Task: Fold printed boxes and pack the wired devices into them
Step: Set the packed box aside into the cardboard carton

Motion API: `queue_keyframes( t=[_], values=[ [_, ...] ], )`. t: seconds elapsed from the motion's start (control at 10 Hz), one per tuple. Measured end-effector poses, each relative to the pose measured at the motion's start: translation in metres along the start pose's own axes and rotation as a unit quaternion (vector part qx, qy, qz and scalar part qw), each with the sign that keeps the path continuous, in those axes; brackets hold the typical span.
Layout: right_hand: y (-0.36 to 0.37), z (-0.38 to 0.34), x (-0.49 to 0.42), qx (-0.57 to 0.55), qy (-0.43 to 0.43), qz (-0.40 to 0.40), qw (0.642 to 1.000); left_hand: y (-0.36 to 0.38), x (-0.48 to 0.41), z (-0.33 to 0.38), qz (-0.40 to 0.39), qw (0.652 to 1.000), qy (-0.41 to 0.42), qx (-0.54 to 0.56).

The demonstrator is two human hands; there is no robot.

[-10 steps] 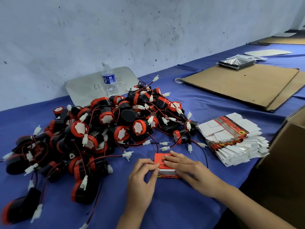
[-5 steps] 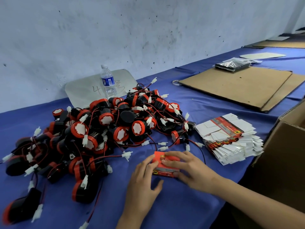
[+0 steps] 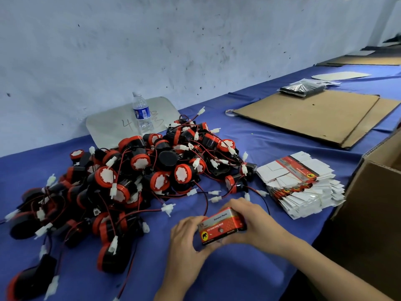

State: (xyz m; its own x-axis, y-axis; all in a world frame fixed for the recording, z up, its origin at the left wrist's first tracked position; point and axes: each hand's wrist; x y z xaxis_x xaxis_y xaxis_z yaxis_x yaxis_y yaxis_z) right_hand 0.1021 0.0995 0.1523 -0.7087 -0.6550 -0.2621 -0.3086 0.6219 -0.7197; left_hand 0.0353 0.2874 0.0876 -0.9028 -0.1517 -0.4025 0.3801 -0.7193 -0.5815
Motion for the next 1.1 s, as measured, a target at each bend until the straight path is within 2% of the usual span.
queue_keyframes(
  t=[0.1, 0.2, 0.3, 0.4, 0.5, 0.6, 0.7, 0.8, 0.9, 1.0, 1.1],
  values=[
    [-0.01, -0.003, 0.003, -0.104, 0.069, 0.068, 0.99, 0.0, 0.001, 0.003, 0.016, 0.993, -0.056, 0.098],
    [-0.03, -0.004, 0.0, -0.418, 0.162, 0.224, 0.866, -0.002, -0.002, 0.005, 0.08, 0.983, -0.094, 0.137],
    [-0.066, 0.004, -0.002, -0.693, 0.147, 0.307, 0.636, -0.002, -0.005, 0.002, 0.112, 0.977, -0.113, 0.139],
    [-0.106, 0.016, 0.004, -0.802, 0.057, 0.366, 0.469, -0.002, -0.005, 0.001, 0.1, 0.978, -0.12, 0.138],
    [-0.139, 0.027, 0.012, -0.803, 0.01, 0.418, 0.425, 0.002, -0.006, 0.0, 0.098, 0.976, -0.126, 0.146],
    [-0.161, 0.037, 0.02, -0.808, -0.028, 0.474, 0.348, 0.005, -0.008, -0.004, 0.106, 0.975, -0.131, 0.141],
    [-0.17, 0.043, 0.026, -0.814, -0.058, 0.499, 0.291, 0.009, -0.01, -0.006, 0.121, 0.976, -0.126, 0.131],
    [-0.167, 0.05, 0.027, -0.813, -0.059, 0.496, 0.299, 0.01, -0.01, -0.007, 0.128, 0.977, -0.118, 0.122],
    [-0.157, 0.062, 0.017, -0.753, 0.016, 0.473, 0.457, 0.011, -0.009, -0.008, 0.129, 0.977, -0.118, 0.122],
    [-0.154, 0.081, -0.004, -0.269, 0.184, 0.363, 0.873, 0.011, -0.01, -0.008, 0.125, 0.974, -0.134, 0.132],
    [-0.166, 0.096, -0.027, 0.212, 0.321, -0.059, 0.921, 0.01, -0.01, -0.005, 0.114, 0.972, -0.147, 0.144]
  ],
)
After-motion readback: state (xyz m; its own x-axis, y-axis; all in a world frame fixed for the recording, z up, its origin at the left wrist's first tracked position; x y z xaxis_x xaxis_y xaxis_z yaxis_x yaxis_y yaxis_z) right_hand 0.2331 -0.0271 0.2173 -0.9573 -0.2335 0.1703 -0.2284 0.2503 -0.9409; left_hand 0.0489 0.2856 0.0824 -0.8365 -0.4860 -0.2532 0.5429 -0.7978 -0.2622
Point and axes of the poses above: each hand's wrist, its own x-axis away from the middle knuckle, its own y-axis out of the palm, z = x × y, and after that the axes turned 1 degree about x, right-handed
